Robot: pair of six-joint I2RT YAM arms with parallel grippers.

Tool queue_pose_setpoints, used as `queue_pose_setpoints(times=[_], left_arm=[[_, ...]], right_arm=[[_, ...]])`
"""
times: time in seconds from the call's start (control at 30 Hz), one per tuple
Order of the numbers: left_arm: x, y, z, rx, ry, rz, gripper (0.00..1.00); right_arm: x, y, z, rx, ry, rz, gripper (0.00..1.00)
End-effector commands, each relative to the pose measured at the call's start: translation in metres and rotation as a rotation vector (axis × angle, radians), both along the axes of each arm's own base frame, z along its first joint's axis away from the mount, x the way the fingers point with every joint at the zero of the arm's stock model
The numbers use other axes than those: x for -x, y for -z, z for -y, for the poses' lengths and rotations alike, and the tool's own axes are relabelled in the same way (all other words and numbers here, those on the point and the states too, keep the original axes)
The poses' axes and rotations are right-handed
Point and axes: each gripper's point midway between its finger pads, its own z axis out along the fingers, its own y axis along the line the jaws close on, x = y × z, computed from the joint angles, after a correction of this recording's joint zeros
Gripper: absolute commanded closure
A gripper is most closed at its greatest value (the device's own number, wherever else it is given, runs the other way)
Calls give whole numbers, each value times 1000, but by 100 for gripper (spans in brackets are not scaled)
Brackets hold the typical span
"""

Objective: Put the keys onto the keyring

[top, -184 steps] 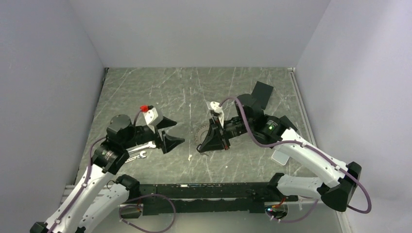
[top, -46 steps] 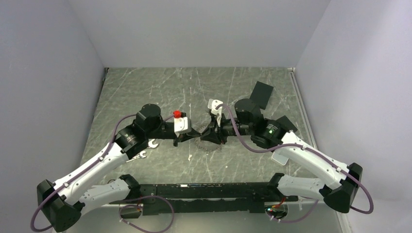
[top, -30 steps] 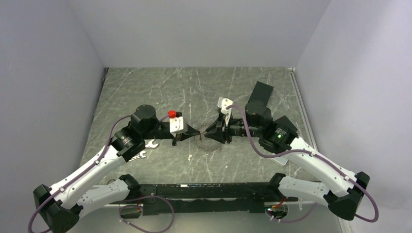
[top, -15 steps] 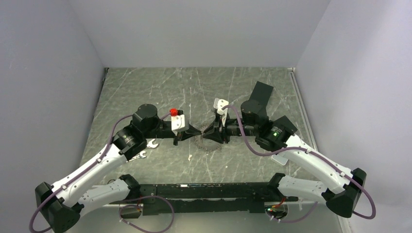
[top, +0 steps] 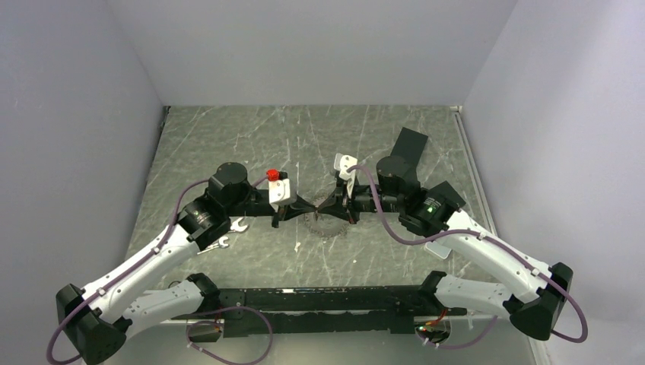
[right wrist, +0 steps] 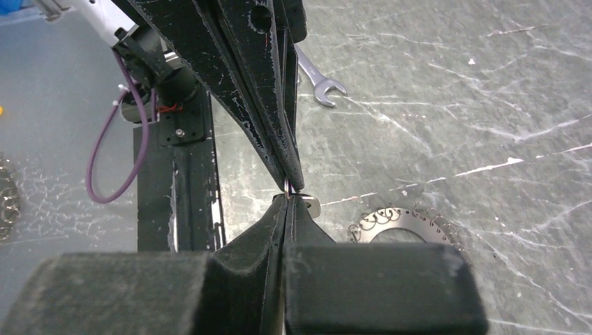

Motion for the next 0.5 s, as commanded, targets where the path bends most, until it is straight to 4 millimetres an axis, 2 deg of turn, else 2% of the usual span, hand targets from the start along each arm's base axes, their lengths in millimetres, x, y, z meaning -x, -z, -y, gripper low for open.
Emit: queue_pose_setpoints(times=[0.0,0.07,0.1,0.13,0.2,0.3,0.37,0.47], left_arm=[[4,-16,5,45,40,14,100],[5,-15,6,38,50,4,100],[6,-14,7,35,54,0,96],[6,-13,7,31,58,-4,83],[5,-11,5,18,49,-2,65],[2,-5,1,-10,20,4,50],[-1,3,-1,-42,6,-3,32],[-9,11,1,-70,-32,-62,10]], right_arm=[[-3,-29,-7,-74,-18,70,100],[-2,-28,-7,-79,-19,68,100],[-2,-28,-6,-80,-18,66,100],[-2,-27,-5,-84,-5,65,100],[-9,-21,-1,-73,55,46,100],[-24,1,13,-34,207,-6,100],[-32,14,25,-19,312,-47,100],[-42,30,46,-2,467,-76,100]])
